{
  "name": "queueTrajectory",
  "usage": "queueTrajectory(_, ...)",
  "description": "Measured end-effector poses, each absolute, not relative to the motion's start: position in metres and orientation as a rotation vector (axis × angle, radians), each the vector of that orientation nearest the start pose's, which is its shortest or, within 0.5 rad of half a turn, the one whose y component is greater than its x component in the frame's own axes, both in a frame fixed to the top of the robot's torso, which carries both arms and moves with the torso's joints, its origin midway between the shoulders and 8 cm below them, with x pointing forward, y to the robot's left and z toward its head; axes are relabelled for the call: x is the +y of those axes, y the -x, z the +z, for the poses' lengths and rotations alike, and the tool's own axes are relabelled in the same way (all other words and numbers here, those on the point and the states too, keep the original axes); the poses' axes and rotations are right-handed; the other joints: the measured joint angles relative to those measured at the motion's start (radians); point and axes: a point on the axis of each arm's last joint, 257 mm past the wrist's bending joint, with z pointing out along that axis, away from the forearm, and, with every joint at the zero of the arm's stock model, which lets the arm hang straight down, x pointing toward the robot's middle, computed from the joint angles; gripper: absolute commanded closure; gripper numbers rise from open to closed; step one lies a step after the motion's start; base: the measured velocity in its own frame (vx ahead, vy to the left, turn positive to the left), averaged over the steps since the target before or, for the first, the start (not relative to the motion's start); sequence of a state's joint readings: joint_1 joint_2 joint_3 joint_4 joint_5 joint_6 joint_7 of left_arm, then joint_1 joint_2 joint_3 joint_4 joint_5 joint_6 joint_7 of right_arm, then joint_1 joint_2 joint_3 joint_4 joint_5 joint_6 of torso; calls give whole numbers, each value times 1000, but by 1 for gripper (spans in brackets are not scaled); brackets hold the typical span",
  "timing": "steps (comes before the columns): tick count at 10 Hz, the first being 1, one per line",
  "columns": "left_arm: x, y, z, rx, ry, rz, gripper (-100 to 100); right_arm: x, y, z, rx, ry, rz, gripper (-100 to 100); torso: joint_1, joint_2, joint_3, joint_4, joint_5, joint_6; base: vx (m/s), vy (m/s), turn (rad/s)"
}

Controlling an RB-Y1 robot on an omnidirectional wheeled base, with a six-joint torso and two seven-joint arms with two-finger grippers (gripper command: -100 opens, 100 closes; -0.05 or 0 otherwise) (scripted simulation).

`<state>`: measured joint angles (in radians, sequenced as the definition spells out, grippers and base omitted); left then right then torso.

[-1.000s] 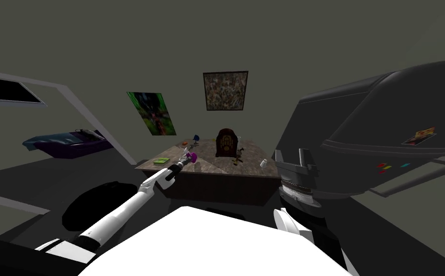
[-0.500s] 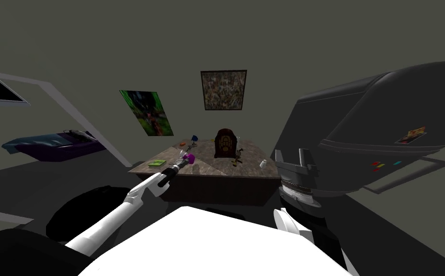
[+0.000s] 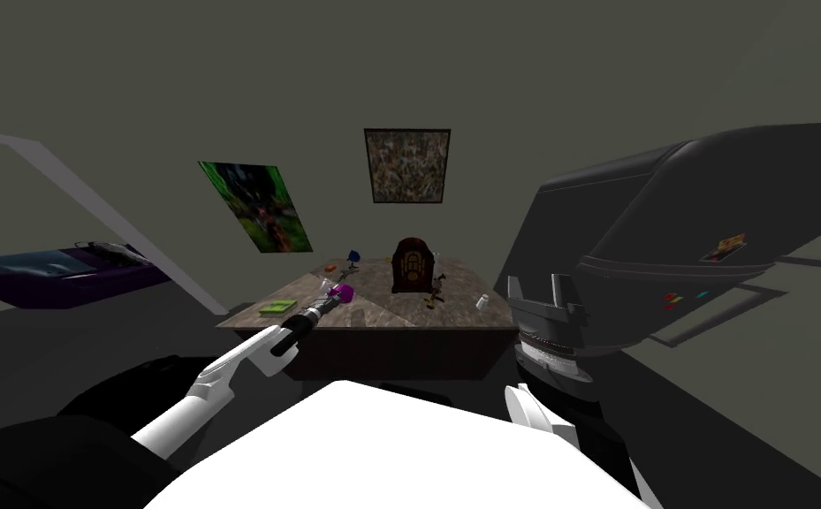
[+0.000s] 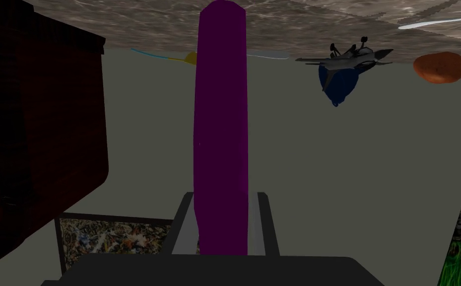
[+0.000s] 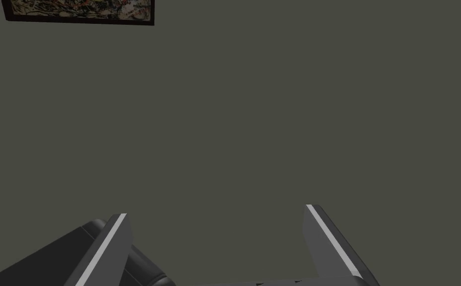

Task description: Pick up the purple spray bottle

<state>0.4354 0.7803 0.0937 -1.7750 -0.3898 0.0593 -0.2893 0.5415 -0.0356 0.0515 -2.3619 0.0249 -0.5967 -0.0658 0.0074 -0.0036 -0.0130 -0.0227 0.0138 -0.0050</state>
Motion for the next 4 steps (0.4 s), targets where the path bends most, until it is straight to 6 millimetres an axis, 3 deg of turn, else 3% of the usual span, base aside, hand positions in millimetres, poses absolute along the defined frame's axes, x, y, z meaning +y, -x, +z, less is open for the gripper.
queueTrajectory(3,478,-395,-226,1792,173,42,100,-253,-309,63,545,-533,1422,0,0,0,-2,-3,1,-1,17,3,17)
queueTrajectory(4,478,-394,-227,1794,173,42,0,-253,-309,63,545,-533,1422,0,0,-1,-2,-3,1,-1,0,0,0)
